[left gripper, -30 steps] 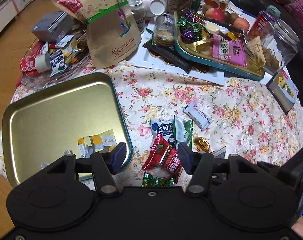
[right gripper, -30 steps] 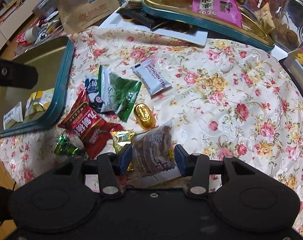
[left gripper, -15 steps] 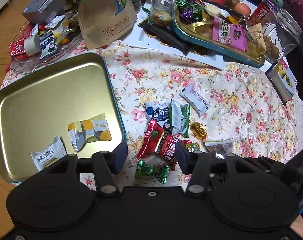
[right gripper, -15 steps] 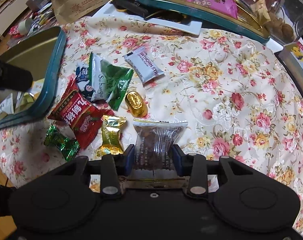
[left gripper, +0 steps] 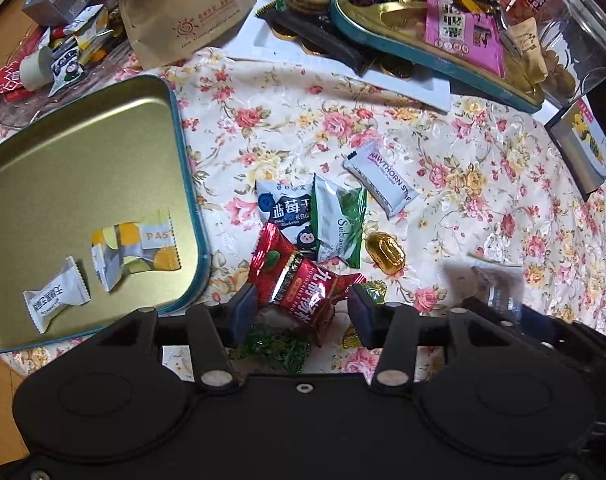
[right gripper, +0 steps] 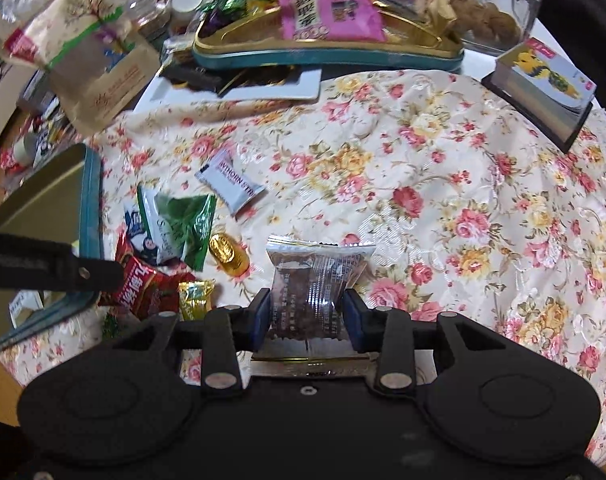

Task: Organize snacks
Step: 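Grasp the red bayberry packet with the left gripper while the right gripper holds the brown packet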

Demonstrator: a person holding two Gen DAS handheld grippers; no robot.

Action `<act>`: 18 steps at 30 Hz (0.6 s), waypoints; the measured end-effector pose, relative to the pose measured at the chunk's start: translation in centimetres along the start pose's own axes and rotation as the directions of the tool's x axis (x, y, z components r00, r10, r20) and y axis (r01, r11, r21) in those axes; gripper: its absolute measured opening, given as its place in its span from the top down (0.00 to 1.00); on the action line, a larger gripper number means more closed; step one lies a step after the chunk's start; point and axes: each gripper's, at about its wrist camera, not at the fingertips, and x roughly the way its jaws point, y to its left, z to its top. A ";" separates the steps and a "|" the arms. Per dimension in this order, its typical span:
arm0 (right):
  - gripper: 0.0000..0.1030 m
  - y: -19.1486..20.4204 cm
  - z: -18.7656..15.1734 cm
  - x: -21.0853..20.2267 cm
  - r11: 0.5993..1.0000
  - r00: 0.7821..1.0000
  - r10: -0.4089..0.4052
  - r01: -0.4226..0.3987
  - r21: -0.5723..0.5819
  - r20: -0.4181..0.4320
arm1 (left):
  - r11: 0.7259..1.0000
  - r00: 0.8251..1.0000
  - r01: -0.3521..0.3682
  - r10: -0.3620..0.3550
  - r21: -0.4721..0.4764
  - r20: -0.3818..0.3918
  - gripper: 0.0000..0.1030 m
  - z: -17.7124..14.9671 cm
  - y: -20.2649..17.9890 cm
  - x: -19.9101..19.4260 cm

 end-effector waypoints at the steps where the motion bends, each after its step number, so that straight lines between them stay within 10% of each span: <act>1: 0.62 -0.3 0.1 -0.2 1.000 1.000 0.007 -0.008 0.019 0.004 | 1.000 1.000 -0.010 0.010 0.004 0.002 0.47 -0.1 -0.2 0.3; 18: 0.62 -2.4 0.5 -2.5 0.990 0.998 0.037 -0.044 0.131 0.057 | 0.999 0.999 -0.030 0.031 0.037 -0.021 0.46 -0.3 -2.8 3.0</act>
